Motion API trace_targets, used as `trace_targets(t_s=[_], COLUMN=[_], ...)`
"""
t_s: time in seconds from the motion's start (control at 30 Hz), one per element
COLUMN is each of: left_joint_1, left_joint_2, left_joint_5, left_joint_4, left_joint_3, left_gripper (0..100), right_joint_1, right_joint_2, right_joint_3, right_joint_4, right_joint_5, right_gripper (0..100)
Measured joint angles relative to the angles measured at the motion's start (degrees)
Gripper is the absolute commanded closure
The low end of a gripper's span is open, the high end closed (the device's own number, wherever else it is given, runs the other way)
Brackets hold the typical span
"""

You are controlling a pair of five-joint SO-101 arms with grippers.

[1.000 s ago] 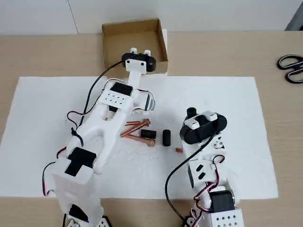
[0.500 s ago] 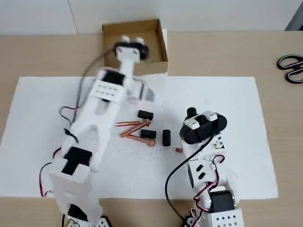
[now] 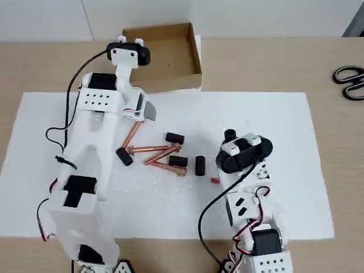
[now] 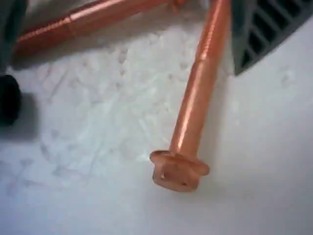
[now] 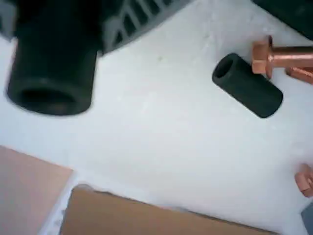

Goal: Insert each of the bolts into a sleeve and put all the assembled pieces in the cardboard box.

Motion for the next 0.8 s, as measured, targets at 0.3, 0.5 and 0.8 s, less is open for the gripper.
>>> trace_targets(t_s=[0.3,0.5,0.8], left_joint_1=[-1.1,-1.2,-5.3], left_joint_2=[11.3,18.5,27.4], left_joint_5=[-2.0,-2.7,-3.8], left_joint_4=[0.2,0.2,5.1], left_joint_3=[-4.6,-13.7,-26.1], left_gripper=[72,72,72], right_joint_1=[0.0,0.0,0.0], right_joint_2=[0.0,0.0,0.0], right_joint_3=[0.0,0.0,0.0], right_joint_4=[0.0,0.0,0.0], right_joint_5=[0.0,0.0,0.0], right_gripper=[99.4,99.4,99.4])
